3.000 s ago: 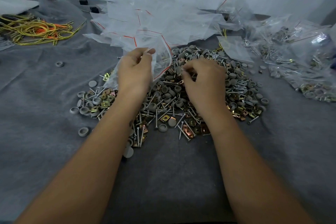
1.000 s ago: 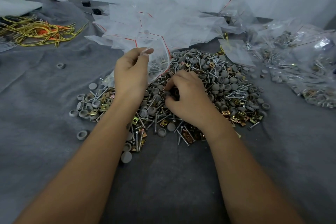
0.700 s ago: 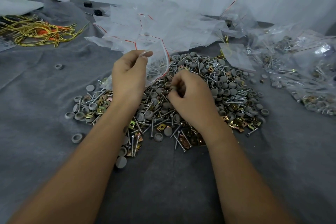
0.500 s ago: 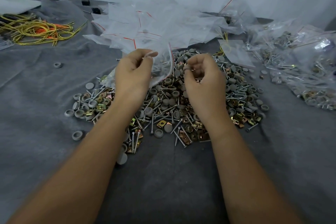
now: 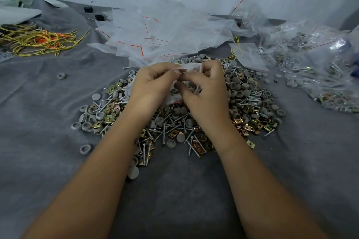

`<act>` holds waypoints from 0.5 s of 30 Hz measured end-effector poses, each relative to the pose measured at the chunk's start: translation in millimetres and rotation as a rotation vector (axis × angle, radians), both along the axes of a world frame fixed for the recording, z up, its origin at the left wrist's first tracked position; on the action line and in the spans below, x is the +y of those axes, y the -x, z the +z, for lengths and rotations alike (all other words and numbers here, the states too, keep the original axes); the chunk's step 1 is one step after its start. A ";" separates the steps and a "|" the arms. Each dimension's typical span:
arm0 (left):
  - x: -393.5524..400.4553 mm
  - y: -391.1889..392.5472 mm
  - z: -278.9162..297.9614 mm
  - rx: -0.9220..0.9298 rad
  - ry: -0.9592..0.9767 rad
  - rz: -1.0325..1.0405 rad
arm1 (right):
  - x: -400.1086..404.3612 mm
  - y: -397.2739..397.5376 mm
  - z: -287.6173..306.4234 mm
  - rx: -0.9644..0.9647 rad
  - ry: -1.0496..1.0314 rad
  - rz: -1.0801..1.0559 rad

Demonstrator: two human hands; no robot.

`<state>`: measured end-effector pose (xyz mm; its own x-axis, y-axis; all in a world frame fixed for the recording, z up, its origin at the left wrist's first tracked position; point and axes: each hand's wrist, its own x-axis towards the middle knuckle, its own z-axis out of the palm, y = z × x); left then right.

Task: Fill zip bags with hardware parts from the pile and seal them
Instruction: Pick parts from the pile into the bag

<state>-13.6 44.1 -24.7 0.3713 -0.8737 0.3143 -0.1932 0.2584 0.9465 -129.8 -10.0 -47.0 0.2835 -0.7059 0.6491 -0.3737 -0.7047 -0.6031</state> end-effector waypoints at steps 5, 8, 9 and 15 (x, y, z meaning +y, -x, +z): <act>-0.4 -3.0 3.8 0.194 -0.006 0.124 | 1.8 4.4 6.2 -0.132 -0.084 0.081; -0.2 -11.3 3.0 0.270 -0.063 0.262 | 3.7 7.1 8.9 -0.194 -0.095 0.090; 0.8 -14.9 2.9 0.319 -0.062 0.300 | 4.1 7.6 9.5 -0.207 -0.103 0.089; 1.1 -36.3 2.4 0.320 0.152 0.665 | 4.3 9.1 8.7 -0.163 -0.148 0.120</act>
